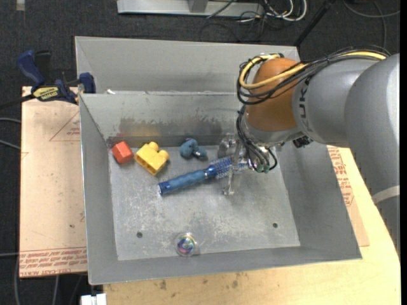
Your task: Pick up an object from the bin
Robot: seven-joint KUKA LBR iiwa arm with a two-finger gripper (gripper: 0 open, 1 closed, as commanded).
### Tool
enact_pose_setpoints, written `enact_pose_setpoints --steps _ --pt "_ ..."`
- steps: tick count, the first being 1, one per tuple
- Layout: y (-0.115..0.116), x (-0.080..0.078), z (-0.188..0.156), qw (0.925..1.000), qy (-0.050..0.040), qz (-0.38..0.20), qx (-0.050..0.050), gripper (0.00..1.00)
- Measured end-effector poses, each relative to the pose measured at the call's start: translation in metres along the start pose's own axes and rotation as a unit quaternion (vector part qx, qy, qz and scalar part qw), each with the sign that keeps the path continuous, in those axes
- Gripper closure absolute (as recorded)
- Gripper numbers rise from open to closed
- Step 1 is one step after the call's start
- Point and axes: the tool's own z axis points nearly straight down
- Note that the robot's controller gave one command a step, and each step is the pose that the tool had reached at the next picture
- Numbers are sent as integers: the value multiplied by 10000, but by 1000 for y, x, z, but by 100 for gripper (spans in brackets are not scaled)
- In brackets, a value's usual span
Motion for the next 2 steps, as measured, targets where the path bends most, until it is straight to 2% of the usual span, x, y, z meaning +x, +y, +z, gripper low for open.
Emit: enact_pose_setpoints --steps 1,2 --pt "-1 0 0 10000 5 3 4 100" --pt "19 5 -173 9989 -42 -474 7 100"
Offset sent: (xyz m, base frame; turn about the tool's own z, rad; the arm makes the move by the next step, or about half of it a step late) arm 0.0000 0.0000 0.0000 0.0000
